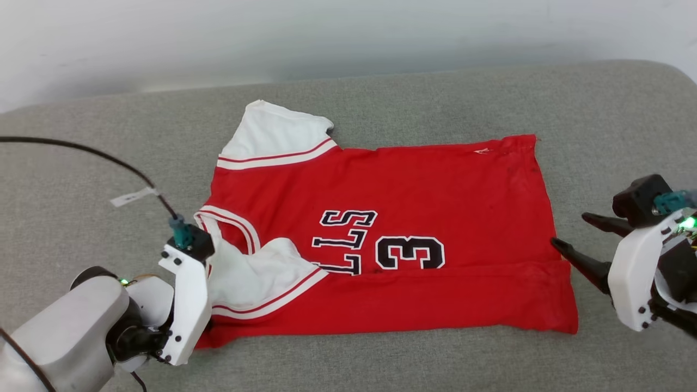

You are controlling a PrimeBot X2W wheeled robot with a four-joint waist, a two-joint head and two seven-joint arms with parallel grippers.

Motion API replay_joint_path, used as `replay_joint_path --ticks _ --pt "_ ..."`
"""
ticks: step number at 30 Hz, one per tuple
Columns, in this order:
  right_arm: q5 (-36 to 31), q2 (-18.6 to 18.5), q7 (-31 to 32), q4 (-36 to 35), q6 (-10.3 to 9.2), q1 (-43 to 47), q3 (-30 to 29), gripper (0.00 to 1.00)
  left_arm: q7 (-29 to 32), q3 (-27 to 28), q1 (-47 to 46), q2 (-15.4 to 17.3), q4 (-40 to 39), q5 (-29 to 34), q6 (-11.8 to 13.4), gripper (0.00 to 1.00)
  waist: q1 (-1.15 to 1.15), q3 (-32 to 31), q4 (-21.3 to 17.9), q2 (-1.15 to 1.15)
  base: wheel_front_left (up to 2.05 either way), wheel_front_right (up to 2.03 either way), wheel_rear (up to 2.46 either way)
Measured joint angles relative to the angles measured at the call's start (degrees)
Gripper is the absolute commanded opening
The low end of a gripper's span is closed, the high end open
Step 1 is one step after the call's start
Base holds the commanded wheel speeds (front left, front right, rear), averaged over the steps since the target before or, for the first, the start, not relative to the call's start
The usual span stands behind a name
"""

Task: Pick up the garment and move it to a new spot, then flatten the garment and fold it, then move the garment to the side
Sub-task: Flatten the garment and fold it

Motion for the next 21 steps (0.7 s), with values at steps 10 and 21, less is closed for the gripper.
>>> replay_joint_path --ticks 10,21 --pt "9.83 -5.25 23.56 1.0 0.0 -5.56 7.08 1.0 -1.07 -1.75 -2.54 0.94 -3.46 0.47 -0.56 0.0 0.0 0.06 1.25 0.0 0.0 0.0 0.0" --pt "14.49 2.91 25.04 10.59 -0.01 -2.55 10.44 1.0 -3.04 -4.15 -4.11 0.98 -4.52 0.52 -0.65 0.0 -0.01 2.2 2.71 0.0 0.0 0.0 0.0"
